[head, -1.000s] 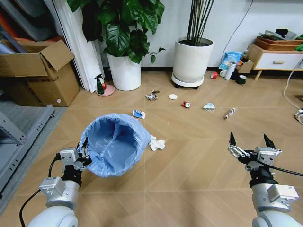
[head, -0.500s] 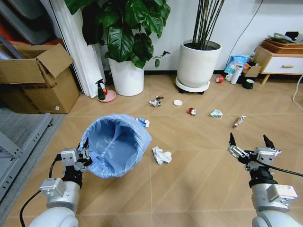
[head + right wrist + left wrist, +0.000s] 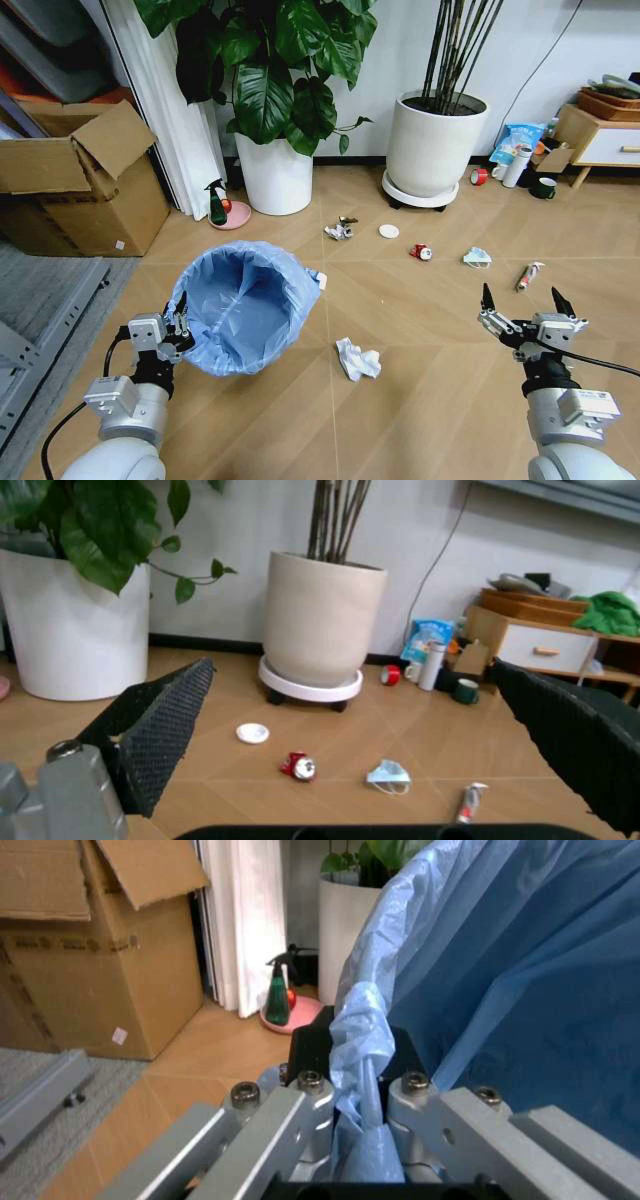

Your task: Pick up the trash bin and place the garbage on the floor into it.

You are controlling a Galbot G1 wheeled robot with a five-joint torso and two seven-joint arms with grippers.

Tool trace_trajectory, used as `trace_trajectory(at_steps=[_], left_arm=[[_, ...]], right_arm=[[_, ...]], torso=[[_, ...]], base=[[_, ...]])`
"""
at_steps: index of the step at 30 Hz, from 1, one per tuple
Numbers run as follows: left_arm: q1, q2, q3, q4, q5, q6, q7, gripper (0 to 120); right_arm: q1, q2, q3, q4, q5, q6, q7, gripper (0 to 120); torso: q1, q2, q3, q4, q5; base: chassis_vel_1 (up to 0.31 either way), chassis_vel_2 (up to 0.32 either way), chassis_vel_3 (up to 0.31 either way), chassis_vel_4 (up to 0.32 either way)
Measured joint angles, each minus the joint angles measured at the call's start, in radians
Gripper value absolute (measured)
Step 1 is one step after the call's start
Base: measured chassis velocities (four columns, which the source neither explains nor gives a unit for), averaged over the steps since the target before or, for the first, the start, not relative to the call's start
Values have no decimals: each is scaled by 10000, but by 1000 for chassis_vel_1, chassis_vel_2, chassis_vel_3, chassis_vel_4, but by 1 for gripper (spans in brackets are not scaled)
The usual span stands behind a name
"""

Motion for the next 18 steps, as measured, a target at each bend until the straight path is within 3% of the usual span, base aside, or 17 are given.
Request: trace_trajectory(at_steps=[10,14,18], left_arm=[[-119,15,-49,150,-63,-2,-81,1],[-247,66,-58,358,-134,-2,-152,1],[-173,201,-129,465,-251,3,-182,1]], right_arm=[[248,-385,-95,-495,159,3,-124,100],[619,-982,-233,-1180,463,-2,-185,100],[1228,-2237,-918,-2675,1027,137,-534,100]], torso=[[1,-1,2,-1,-5],[2,-1,3,1,-5],[-1,0,-1,-1,0]], base=[[-103,241,101,-223],[-60,35,21,-33],[6,-45,-16,29]])
